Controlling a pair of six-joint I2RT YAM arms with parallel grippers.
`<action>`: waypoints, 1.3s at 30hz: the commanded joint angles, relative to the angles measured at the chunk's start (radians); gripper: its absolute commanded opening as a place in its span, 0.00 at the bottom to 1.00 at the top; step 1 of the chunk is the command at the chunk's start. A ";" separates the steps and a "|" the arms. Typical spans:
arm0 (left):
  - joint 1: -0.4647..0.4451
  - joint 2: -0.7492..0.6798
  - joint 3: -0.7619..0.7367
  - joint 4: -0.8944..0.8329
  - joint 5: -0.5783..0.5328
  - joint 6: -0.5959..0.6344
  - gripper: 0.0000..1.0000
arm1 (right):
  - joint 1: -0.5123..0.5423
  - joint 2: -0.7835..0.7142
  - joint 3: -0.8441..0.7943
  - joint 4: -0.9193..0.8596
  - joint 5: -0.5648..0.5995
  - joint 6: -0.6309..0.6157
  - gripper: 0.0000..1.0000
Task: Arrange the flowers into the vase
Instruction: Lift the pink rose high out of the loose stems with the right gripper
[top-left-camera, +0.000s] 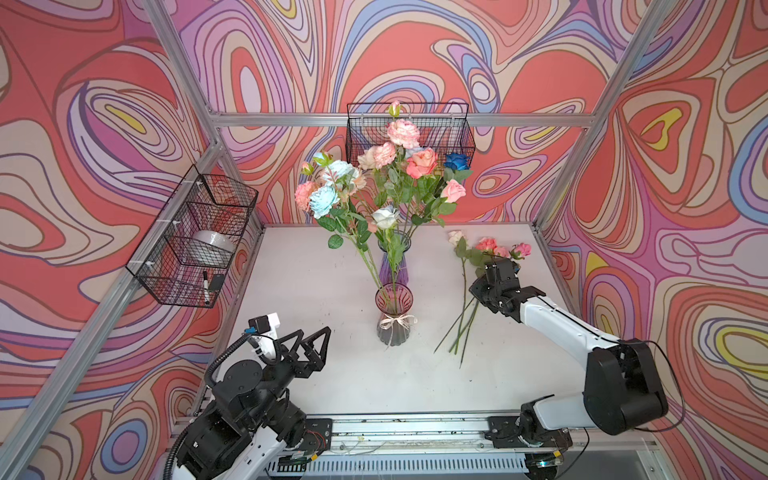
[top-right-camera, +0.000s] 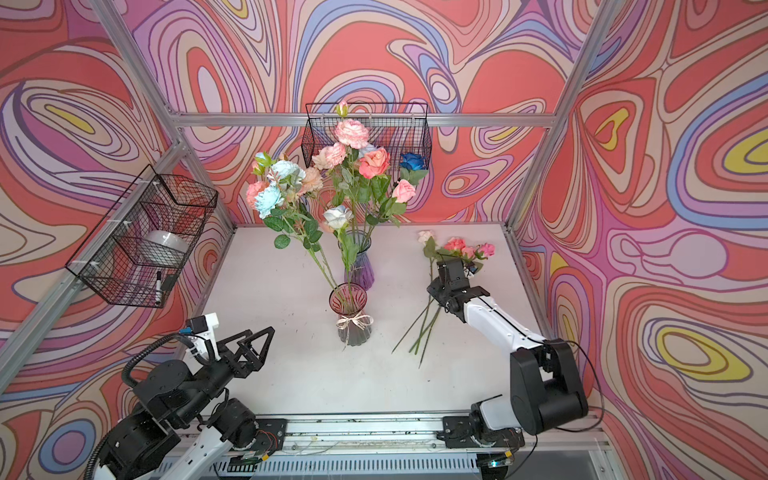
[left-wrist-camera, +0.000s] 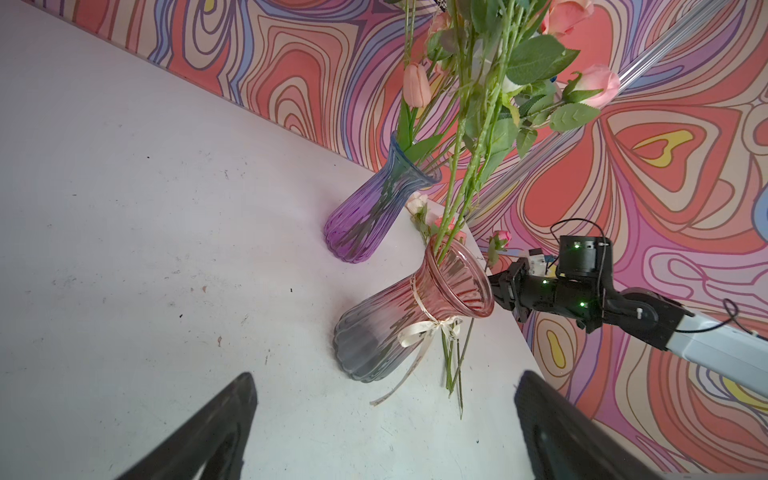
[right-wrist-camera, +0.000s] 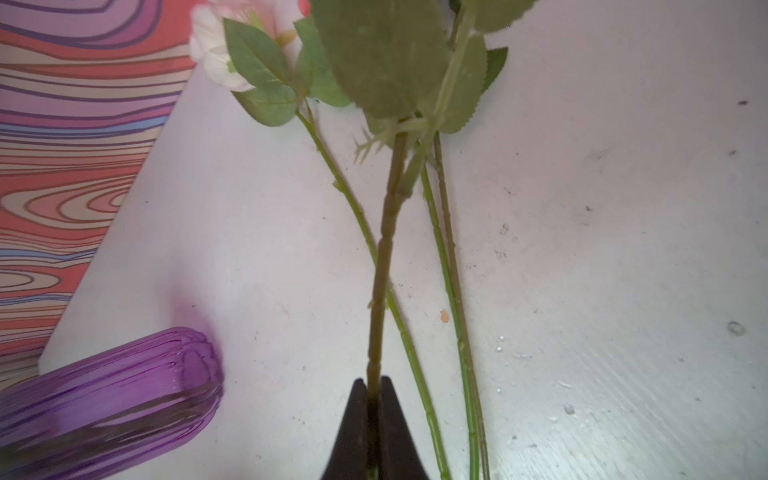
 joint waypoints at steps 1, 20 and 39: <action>-0.004 0.006 0.001 -0.021 -0.001 -0.010 0.99 | -0.004 -0.094 -0.019 -0.061 -0.021 -0.065 0.00; -0.004 0.125 0.068 0.088 0.216 0.079 0.99 | -0.004 -0.512 0.045 -0.174 -0.208 -0.401 0.00; -0.003 0.370 0.138 0.413 0.684 0.074 0.88 | 0.390 -0.448 0.231 0.093 -0.349 -0.411 0.00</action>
